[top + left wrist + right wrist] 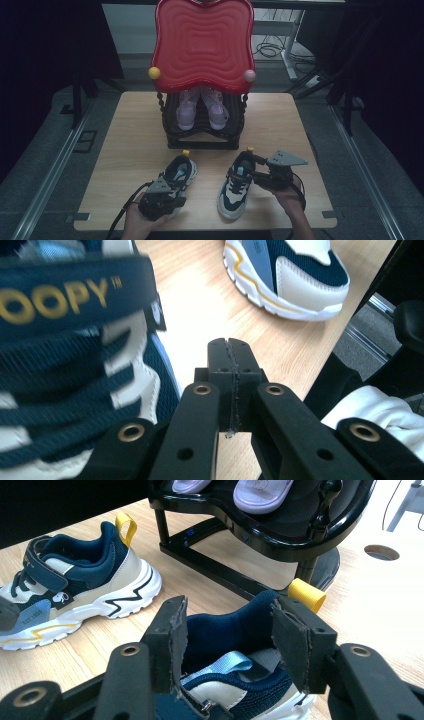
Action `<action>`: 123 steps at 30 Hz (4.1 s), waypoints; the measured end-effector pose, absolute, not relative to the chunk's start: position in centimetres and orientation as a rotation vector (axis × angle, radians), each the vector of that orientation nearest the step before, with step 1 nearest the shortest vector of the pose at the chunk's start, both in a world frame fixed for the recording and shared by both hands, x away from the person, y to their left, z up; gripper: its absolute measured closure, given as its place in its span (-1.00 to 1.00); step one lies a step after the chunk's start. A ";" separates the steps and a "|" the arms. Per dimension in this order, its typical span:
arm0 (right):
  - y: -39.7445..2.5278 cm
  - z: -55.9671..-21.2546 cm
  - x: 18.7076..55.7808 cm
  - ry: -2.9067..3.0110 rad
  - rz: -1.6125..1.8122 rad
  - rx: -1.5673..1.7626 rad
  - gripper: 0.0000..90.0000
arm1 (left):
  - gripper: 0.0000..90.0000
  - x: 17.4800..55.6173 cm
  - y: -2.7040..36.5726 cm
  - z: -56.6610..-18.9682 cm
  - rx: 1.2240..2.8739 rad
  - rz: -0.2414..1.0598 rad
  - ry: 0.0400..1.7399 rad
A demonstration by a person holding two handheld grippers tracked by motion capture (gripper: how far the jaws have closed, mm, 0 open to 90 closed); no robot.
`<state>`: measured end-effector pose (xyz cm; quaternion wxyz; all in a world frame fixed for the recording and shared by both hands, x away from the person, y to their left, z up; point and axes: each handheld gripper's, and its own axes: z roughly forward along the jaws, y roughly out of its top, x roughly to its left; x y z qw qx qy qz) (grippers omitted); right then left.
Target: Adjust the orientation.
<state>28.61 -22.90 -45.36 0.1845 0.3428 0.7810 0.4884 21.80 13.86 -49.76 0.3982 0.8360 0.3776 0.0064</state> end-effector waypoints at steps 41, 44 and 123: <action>-23.1 -45.6 28.5 2.194 1.367 0.982 0.06 | 0.99 20.4 18.9 -51.4 2.144 0.061 1.101; -23.2 -45.6 28.6 2.194 1.364 0.987 0.06 | 0.99 20.7 19.5 -51.4 2.138 0.067 1.115; -24.0 -46.3 29.0 2.161 1.347 1.060 0.06 | 1.00 28.5 23.1 -45.2 1.836 0.092 1.142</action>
